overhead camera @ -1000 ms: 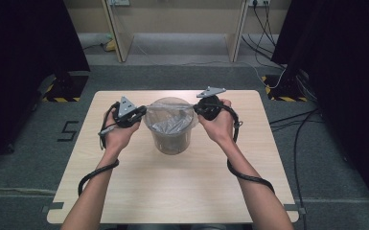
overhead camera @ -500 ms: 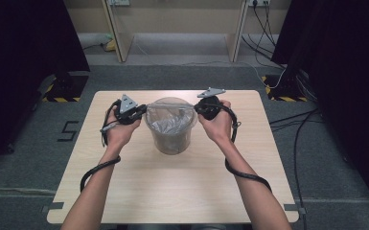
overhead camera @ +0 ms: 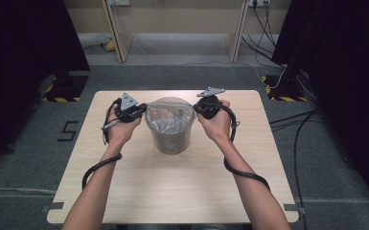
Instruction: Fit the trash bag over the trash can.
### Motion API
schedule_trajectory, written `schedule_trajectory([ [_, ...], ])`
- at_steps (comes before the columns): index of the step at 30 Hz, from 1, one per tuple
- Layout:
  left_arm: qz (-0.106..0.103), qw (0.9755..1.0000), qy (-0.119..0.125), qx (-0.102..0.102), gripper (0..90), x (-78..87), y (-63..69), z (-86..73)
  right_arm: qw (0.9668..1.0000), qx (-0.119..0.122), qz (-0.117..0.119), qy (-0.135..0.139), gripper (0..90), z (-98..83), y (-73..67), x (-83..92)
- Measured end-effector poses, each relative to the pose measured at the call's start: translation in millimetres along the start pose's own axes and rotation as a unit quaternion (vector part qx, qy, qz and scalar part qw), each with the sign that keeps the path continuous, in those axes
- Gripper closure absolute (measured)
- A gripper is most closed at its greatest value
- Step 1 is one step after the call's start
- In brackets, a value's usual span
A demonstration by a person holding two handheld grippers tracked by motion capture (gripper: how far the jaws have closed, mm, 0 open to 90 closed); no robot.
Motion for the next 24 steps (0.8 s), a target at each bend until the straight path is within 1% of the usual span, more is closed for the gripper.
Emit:
schedule_trajectory([
  [9,-0.001,1.0,0.0,0.003,85.9,-2.0,0.1,-1.0,0.9999,0.006,0.004,-0.008,90.0,-1.7,-1.2,-2.6],
  [12,-0.002,1.0,0.0,0.007,85.7,-2.6,-0.7,-1.6,0.9999,0.008,0.008,-0.011,90.0,-2.4,-1.8,-2.6],
  [17,-0.001,1.0,0.001,0.006,85.7,-2.2,-0.4,-1.1,0.9998,0.009,0.011,-0.015,88.6,-1.9,-0.9,-0.5],
  [20,0.0,1.0,0.003,0.005,85.9,-1.5,-0.5,-0.4,1.0,0.004,0.006,-0.005,85.4,1.4,1.0,5.9],
  [24,0.0,1.0,0.004,0.003,85.9,-1.3,0.4,0.5,0.9999,0.013,0.001,0.008,80.2,9.4,2.2,14.6],
])
Point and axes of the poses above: each handheld gripper's, and its own axes: x roughly backward along the jaws, z roughly out of its top, y roughly to its right, the point moved 1 cm from there along -x, roughly forward along the jaws, and after that the axes turned 8 degrees about x, right-handed, at the moved point
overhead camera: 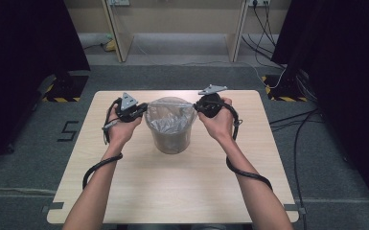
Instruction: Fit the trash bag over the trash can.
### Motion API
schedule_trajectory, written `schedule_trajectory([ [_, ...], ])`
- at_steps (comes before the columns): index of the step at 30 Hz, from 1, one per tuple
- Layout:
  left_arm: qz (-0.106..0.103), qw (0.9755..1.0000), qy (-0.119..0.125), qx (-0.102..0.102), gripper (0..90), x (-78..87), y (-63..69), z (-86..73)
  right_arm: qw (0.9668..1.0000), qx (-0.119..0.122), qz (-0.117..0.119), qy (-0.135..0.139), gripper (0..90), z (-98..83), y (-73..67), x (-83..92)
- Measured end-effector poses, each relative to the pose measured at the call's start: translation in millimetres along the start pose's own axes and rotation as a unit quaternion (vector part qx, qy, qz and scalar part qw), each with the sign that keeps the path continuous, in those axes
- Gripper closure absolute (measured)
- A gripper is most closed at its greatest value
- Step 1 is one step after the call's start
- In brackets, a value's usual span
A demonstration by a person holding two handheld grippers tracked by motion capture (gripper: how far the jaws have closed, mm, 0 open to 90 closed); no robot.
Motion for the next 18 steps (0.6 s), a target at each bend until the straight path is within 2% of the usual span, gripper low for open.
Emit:
schedule_trajectory([
  [4,0.0,1.0,0.0,-0.001,85.9,0.0,0.4,0.5,0.9998,0.009,0.005,0.015,70.1,8.9,-2.5,5.4],
  [6,0.0,1.0,0.0,-0.001,85.8,0.0,0.5,0.5,0.9997,0.011,0.011,0.019,68.3,11.5,-3.1,4.7],
  [9,0.0,1.0,0.001,-0.001,85.7,0.0,0.5,0.8,0.9996,0.015,0.015,0.016,66.4,12.6,-3.4,1.7],
  [11,-0.001,1.0,0.001,-0.001,85.7,-0.2,0.5,1.2,0.9995,0.019,0.026,0.008,65.6,13.2,-4.4,-5.0],
  [14,-0.001,1.0,0.001,-0.001,85.7,-0.3,0.4,1.7,0.9992,0.023,0.032,0.005,70.6,13.8,-4.8,-9.8],
  [18,-0.002,1.0,0.002,-0.004,85.9,0.2,0.1,6.0,0.9992,0.02,0.034,-0.001,84.6,13.3,-1.1,-13.5],
])
Point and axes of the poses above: each handheld gripper's, and its own axes: x roughly backward along the jaws, z roughly out of its top, y roughly to its right, the point moved 1 cm from there along -x, roughly forward along the jaws, and after that the axes turned 8 degrees about x, right-handed, at the moved point
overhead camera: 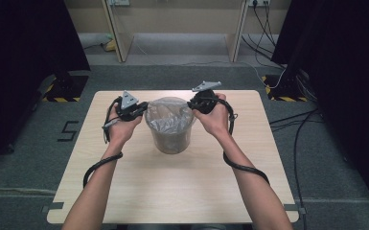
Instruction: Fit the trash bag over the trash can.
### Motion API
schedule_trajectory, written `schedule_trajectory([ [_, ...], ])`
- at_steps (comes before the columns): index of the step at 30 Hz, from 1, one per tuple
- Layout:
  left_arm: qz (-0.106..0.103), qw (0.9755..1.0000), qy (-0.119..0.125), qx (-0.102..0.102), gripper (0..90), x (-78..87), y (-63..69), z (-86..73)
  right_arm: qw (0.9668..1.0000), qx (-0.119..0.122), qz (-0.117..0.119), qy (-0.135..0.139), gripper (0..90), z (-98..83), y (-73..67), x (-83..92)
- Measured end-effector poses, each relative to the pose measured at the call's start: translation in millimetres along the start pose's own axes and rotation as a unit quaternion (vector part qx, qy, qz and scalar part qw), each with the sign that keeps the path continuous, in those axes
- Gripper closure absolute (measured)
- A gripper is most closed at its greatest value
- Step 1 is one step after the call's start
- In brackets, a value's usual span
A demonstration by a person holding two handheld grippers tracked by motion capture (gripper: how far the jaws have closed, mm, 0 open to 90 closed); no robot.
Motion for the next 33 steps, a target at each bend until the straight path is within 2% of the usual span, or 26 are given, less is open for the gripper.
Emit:
schedule_trajectory([
  [4,-0.002,1.0,-0.002,-0.002,86.3,-1.6,-0.4,3.8,1.0,-0.006,-0.003,0.002,90.0,-0.8,3.5,-1.9],
  [15,-0.006,0.9998,-0.016,0.01,88.4,-12.9,-3.0,5.0,0.9997,-0.018,-0.016,0.007,90.0,-5.1,9.0,-10.5],
  [27,-0.004,0.9997,-0.019,0.014,87.0,-15.2,-4.2,6.3,0.9996,-0.026,-0.011,-0.001,89.5,-9.8,10.5,-16.6],
  [33,-0.003,0.9998,-0.018,0.012,86.6,-15.1,-3.8,6.5,0.9996,-0.027,-0.008,0.003,84.8,-18.4,11.9,-16.1],
])
Point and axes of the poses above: each handheld gripper's, and its own axes: x roughly backward along the jaws, z roughly out of its top, y roughly to its right, the point moved 1 cm from there along -x, roughly forward along the jaws, and after that the axes turned 8 degrees about x, right-handed, at the moved point
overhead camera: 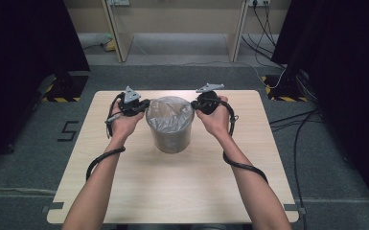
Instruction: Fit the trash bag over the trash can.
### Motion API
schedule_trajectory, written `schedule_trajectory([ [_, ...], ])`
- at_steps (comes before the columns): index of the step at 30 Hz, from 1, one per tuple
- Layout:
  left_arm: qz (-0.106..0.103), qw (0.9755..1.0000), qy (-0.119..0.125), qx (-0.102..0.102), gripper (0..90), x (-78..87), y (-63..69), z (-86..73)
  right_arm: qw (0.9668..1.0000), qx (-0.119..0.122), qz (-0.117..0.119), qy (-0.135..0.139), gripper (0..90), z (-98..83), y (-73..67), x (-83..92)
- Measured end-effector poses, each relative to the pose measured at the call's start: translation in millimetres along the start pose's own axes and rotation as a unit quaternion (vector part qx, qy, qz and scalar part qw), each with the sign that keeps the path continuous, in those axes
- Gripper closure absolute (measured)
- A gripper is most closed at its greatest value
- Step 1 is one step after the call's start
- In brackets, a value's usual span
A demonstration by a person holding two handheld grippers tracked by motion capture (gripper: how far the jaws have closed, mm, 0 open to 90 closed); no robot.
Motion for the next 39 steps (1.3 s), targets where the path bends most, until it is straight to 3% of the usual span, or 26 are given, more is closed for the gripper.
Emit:
schedule_trajectory([
  [4,0.002,1.0,0.0,-0.002,86.9,-0.1,0.6,0.4,1.0,-0.001,-0.002,0.003,79.1,-4.5,1.4,3.1],
  [11,0.003,1.0,0.001,-0.001,87.0,-0.4,1.0,0.1,0.9998,0.016,-0.004,-0.006,77.1,-11.8,-1.2,7.3],
  [19,0.002,1.0,0.001,-0.002,86.8,-0.5,1.1,0.3,0.9999,0.016,-0.003,-0.006,73.3,-11.0,1.2,11.3],
  [30,0.005,1.0,0.001,-0.005,86.8,-1.3,1.9,0.5,0.9995,0.019,0.007,0.026,70.8,8.7,1.0,27.2],
  [39,0.006,1.0,0.002,-0.007,86.6,-1.6,2.1,1.5,0.9988,0.04,0.024,0.017,68.2,22.1,-3.8,14.7],
])
Point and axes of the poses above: each handheld gripper's, and its own axes: x roughly backward along the jaws, z roughly out of its top, y roughly to its right, the point moved 1 cm from there along -x, roughly forward along the jaws, and after that the axes turned 8 degrees about x, right-handed, at the moved point
